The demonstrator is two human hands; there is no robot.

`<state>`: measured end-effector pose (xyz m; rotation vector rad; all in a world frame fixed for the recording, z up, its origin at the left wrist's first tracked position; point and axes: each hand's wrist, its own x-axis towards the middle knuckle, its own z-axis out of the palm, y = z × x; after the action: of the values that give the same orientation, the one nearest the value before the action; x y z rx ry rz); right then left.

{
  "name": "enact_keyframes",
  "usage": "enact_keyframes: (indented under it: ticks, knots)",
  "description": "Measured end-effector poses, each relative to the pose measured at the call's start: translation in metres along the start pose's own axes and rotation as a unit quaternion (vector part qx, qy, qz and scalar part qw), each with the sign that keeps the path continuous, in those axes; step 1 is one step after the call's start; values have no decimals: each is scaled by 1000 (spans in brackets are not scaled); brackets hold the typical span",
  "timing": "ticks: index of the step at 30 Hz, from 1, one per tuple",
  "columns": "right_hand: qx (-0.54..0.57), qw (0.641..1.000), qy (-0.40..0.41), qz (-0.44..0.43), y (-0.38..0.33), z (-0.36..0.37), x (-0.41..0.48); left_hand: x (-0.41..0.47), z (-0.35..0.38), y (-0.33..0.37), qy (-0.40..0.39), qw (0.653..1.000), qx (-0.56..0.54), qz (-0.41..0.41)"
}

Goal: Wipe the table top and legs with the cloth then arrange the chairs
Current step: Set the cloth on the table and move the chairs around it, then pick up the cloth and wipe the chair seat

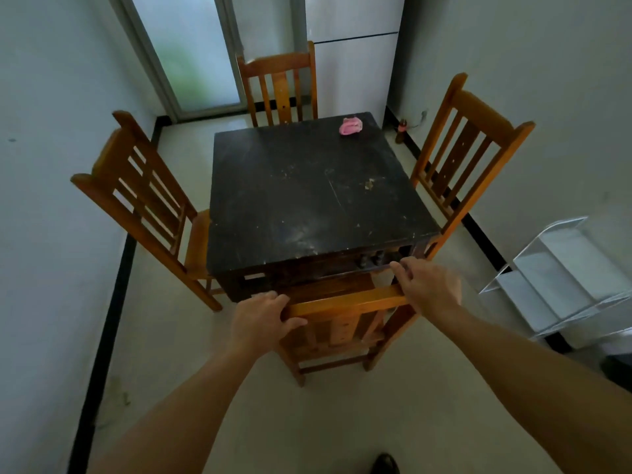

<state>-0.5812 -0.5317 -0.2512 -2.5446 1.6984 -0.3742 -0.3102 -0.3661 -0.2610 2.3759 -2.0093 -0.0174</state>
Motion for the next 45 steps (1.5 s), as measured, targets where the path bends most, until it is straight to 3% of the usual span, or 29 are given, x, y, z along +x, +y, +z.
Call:
enact_keyframes:
  ticks: [2,6,9,19,23,26,35,45]
  knots:
    - [-13,999,11,-51,7,4,8,13,-2,-1,-7,1000,1,-14]
    - [-48,967,19,-249,19,16,23,31,-9,-11,-16,999,4,-45]
    - [-67,952,3,-300,23,16,37,45,-17,-10,-39,998,23,-52]
    - [-70,959,-49,-269,26,7,47,59,-22,4,-135,987,13,-86]
    - [31,973,-145,-175,26,-5,56,83,-36,4,-202,973,-45,-100]
    - [116,968,-198,-104,32,-19,81,120,-49,19,-218,970,-81,-64]
    - [57,976,-207,-41,141,-27,150,255,-51,112,-153,984,-82,39]
    - [65,970,-223,-69,279,-13,308,402,-3,202,-143,975,-152,-71]
